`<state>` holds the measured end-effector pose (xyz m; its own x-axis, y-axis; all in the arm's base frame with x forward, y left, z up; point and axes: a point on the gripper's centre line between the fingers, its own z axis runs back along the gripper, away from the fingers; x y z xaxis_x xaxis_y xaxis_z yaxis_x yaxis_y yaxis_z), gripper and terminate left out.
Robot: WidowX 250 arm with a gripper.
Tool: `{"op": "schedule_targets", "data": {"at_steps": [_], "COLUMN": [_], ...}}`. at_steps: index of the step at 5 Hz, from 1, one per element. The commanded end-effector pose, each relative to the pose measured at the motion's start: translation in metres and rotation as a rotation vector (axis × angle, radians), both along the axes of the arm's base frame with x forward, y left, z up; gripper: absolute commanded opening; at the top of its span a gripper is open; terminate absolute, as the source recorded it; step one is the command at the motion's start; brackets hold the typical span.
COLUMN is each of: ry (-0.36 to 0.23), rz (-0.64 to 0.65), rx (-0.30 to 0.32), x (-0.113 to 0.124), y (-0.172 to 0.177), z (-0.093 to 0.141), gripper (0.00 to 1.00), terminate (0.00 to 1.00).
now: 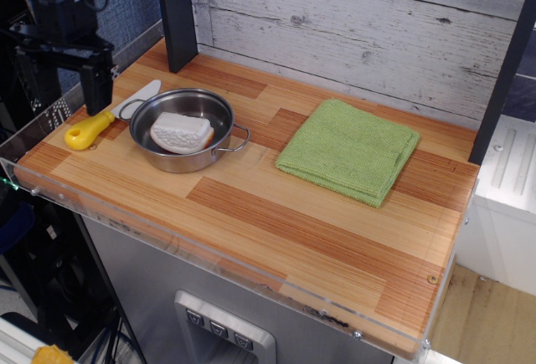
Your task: Place the knife on the board's front near the right edge
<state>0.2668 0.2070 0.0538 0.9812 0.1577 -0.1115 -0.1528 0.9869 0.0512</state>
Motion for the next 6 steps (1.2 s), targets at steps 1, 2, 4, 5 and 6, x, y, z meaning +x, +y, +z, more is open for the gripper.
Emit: {"op": "schedule_targets", "data": {"at_steps": [1, 2, 4, 5, 6], "ry": [0.069, 0.091, 0.147, 0.159, 0.166], "rz": [-0.027, -0.034, -0.05, -0.022, -0.019], "rx": [0.048, 0.055, 0.069, 0.053, 0.037], "x": [0.008, 0.013, 0.017, 0.01, 0.009], "y": [-0.008, -0.02, -0.035, -0.021, -0.01], "z": [-0.01, -0.015, -0.032, -0.032, -0.028], "gripper": [1.0, 1.0, 1.0, 1.0, 1.0], "terminate": [0.0, 0.0, 0.0, 0.0, 0.0]}}
